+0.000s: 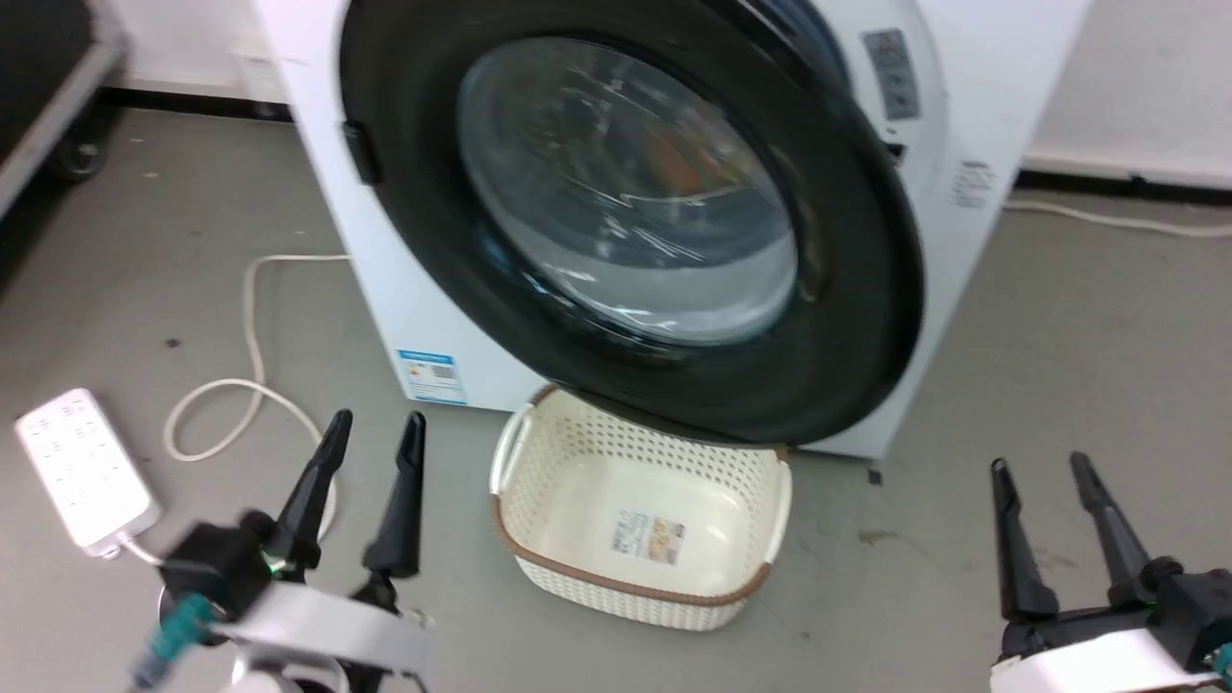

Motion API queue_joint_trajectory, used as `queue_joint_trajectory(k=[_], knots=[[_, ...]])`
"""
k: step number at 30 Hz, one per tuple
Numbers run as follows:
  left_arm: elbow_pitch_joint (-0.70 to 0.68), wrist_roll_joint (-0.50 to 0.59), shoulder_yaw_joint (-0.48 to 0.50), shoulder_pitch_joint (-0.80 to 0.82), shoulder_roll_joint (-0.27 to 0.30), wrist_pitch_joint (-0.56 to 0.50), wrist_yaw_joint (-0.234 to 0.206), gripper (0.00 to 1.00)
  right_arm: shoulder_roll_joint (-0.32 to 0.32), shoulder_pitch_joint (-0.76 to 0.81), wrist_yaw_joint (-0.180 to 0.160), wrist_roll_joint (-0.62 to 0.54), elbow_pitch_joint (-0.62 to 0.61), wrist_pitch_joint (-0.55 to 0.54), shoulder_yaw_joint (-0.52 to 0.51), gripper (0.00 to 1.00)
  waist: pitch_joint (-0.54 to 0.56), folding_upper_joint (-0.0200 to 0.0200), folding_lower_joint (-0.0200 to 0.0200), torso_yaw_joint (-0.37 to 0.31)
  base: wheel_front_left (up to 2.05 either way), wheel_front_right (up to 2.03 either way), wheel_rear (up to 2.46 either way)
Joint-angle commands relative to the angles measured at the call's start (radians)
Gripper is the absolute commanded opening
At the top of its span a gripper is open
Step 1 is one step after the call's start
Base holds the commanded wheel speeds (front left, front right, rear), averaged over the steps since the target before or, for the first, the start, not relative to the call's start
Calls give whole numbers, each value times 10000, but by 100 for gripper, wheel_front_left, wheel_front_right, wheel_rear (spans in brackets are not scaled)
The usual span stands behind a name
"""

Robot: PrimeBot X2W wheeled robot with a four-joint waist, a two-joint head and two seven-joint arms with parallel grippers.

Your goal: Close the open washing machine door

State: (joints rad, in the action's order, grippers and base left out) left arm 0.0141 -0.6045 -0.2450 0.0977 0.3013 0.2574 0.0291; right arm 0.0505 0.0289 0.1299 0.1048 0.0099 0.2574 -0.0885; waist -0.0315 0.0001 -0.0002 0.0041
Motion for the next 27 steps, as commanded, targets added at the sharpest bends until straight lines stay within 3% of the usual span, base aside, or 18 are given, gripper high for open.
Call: queue_joint_trajectory(k=[1, 5, 9, 16, 17, 19, 22, 27], knots=[[-303, 1078, 138, -391, -299, 39, -252, 100, -3, 174, 8, -59, -55, 44, 97, 100, 295, -1, 2, 392, 0, 0, 0], [-855, 2839, 410, -989, -850, 41, -497, 100, -3, 254, 8, -125, -52, 44, 284, 100, 368, -1, 2, 512, 0, 0, 0], [-776, 4262, 227, -1385, -862, 42, -533, 100, -3, 317, 8, -86, -6, 44, 411, 100, 384, -1, 2, 541, 0, 0, 0], [-651, 4878, 165, -1496, -1144, 42, -537, 100, -3, 397, 8, -129, 75, 43, 574, 100, 221, -1, 2, 598, 0, 0, 0], [-650, 4916, 177, -1477, -1191, 42, -521, 100, -3, 380, 8, -126, 116, 20, 643, 96, 151, -1, 2, 628, 0, 0, 0], [-644, 4975, 204, -1389, -1272, 42, -462, 100, -3, 235, 8, -247, 109, -11, 802, 0, -39, -1, 2, 711, 0, 0, 0], [-608, 5033, 213, -1155, -1408, 43, -322, 100, 131, -150, 8, -413, 73, -245, 1190, 0, -388, -1, 2, 891, 0, 0, 0], [-642, 5145, 219, -787, -1660, 43, -203, 100, 1128, -1222, 8, -255, 195, -773, 1978, 0, -1135, -1, 2, 1271, 0, 0, 0]])
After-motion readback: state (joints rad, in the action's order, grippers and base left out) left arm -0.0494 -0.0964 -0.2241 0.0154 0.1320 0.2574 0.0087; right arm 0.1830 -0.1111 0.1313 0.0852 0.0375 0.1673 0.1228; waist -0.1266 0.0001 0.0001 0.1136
